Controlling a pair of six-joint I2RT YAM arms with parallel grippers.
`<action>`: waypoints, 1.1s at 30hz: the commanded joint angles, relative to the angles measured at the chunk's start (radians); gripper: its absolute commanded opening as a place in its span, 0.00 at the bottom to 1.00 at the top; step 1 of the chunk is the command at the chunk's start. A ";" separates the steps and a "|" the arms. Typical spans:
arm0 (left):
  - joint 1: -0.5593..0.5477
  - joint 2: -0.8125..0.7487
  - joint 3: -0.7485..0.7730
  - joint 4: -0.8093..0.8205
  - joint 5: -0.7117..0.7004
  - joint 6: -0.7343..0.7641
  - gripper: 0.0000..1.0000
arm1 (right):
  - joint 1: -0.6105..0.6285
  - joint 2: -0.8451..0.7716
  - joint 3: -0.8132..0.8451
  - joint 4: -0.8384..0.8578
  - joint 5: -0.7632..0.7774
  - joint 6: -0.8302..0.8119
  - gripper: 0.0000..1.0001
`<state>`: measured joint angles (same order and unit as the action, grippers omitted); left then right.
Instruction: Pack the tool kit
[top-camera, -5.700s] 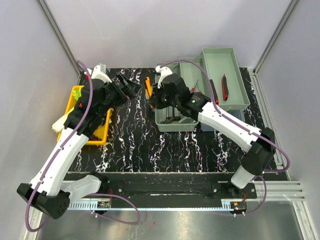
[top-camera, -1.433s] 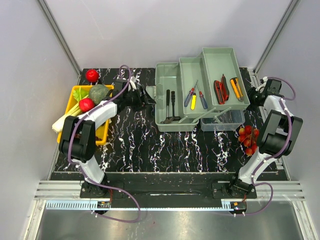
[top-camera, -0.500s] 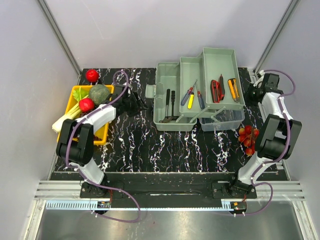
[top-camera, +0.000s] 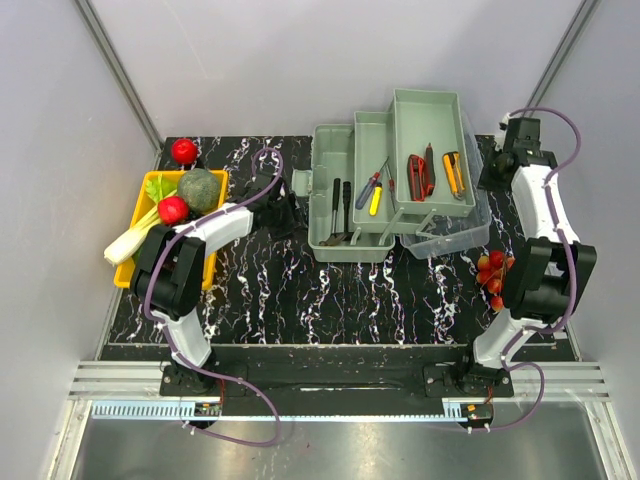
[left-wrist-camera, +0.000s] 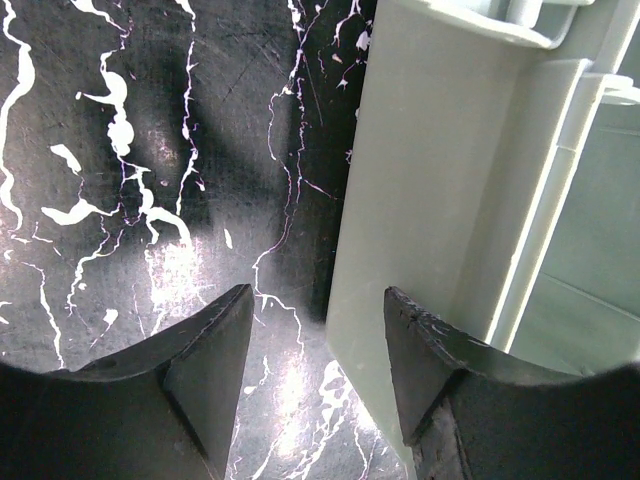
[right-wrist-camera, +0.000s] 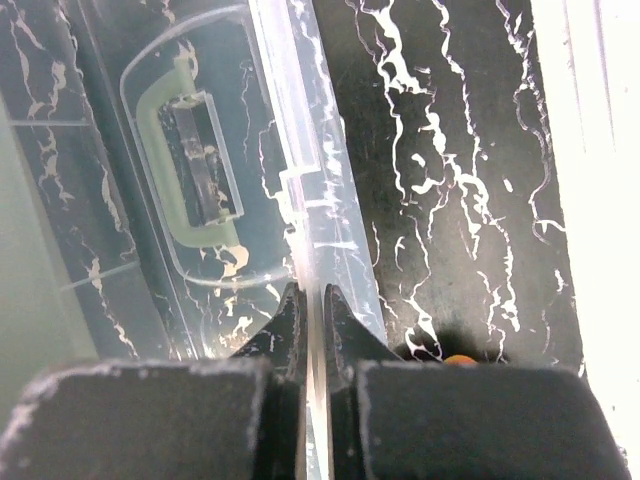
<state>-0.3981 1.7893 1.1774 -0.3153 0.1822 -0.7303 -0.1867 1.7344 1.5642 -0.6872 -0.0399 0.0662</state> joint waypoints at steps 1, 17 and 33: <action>-0.021 0.004 0.051 0.016 0.008 0.008 0.59 | 0.036 -0.073 0.131 0.011 0.147 0.057 0.00; -0.047 0.055 0.087 0.001 0.020 0.035 0.58 | 0.222 0.011 0.341 -0.152 0.466 0.009 0.00; -0.054 0.073 0.094 -0.001 0.007 0.045 0.58 | 0.435 0.105 0.447 -0.230 0.906 -0.005 0.00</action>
<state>-0.4221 1.8515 1.2285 -0.3538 0.1776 -0.6861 0.2047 1.8263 1.9453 -0.9768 0.6682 -0.0219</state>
